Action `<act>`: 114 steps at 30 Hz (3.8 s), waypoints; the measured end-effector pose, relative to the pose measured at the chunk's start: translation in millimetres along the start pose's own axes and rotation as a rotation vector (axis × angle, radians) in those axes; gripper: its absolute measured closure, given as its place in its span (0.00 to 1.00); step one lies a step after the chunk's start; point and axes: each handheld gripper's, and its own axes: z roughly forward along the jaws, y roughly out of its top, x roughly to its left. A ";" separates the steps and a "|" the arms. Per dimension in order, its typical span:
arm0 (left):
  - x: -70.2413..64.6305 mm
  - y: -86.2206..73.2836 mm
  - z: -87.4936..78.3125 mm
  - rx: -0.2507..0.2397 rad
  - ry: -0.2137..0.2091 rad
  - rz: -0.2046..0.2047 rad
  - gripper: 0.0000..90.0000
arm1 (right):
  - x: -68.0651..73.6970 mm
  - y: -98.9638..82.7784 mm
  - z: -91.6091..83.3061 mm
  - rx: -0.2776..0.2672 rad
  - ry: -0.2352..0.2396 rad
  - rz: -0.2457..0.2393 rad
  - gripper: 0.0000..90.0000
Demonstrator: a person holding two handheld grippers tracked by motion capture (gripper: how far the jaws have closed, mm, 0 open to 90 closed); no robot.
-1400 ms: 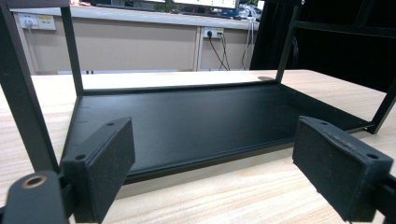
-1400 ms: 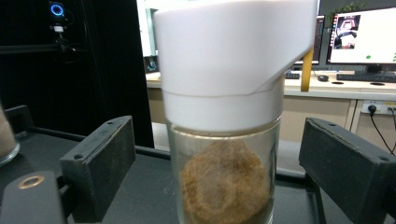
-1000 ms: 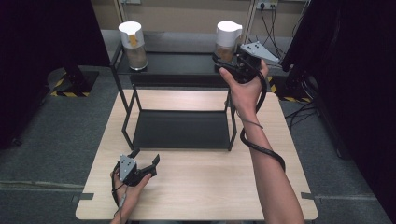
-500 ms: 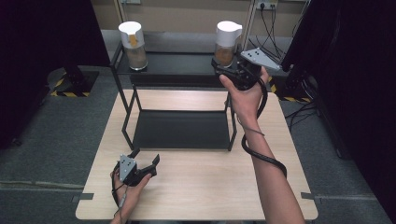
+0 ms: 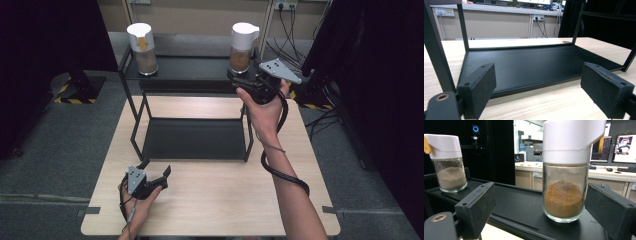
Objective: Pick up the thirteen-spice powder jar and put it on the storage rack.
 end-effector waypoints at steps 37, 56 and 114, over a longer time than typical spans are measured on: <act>-0.3 -0.4 -0.2 -0.002 0.001 0.002 0.14 | 4.8 -38.8 -18.6 0.023 0.048 -0.013 0.11; -0.6 -0.7 -0.3 -0.004 0.002 0.003 0.14 | 7.7 -62.5 -27.0 0.053 0.059 -0.007 0.11; -0.8 -1.5 -0.8 -0.008 0.003 0.006 0.14 | 7.9 -127.3 -40.7 0.174 0.072 0.017 0.11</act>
